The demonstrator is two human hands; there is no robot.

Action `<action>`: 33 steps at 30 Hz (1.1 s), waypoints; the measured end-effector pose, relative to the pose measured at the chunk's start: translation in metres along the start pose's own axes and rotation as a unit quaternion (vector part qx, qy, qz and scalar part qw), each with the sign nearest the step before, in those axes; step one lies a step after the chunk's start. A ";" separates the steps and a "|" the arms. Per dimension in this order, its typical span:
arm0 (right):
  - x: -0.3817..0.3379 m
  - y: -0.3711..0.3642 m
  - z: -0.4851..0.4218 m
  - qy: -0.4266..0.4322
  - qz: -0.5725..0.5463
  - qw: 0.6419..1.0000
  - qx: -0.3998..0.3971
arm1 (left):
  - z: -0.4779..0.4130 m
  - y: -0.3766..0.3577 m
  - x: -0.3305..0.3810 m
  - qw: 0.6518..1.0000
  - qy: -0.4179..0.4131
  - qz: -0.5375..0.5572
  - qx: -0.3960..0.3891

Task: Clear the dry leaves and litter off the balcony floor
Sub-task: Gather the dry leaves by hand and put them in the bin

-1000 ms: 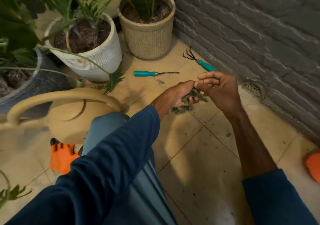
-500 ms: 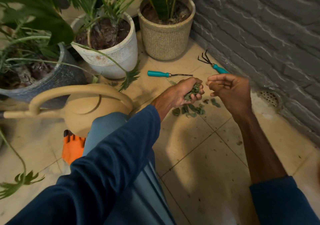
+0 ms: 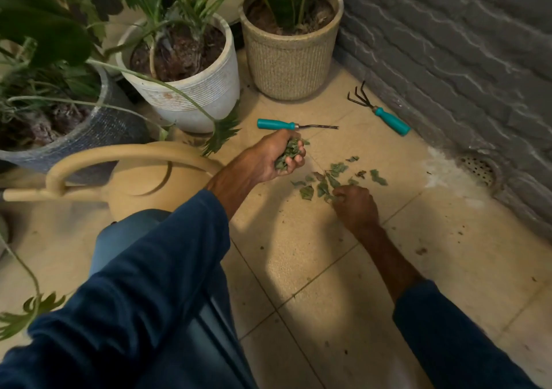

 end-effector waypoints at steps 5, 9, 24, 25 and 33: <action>0.003 -0.011 -0.005 -0.003 0.061 0.998 0.026 | 0.004 -0.004 -0.001 1.000 -0.002 -0.015 -0.005; 0.014 -0.012 0.007 -0.020 0.039 0.998 0.045 | 0.003 -0.004 0.001 1.000 -0.005 -0.021 -0.006; 0.041 0.026 0.026 -0.045 -0.104 0.992 0.060 | 0.003 -0.015 0.007 1.000 0.001 -0.007 0.006; 0.041 0.029 0.028 -0.045 -0.107 0.991 0.064 | 0.004 -0.016 0.007 1.000 0.002 -0.009 0.006; 0.033 0.005 0.014 -0.021 -0.098 0.995 0.031 | 0.008 -0.019 0.006 1.000 -0.011 -0.011 -0.005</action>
Point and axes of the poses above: each hand's wrist, its own z-axis away from the middle knuckle, its own y-axis out of the back of the hand, x = y × z, the point moved 2 cm from there along -z, towards the middle knuckle, and after that the axes turned 6 degrees about z, right-handed, at the moved point
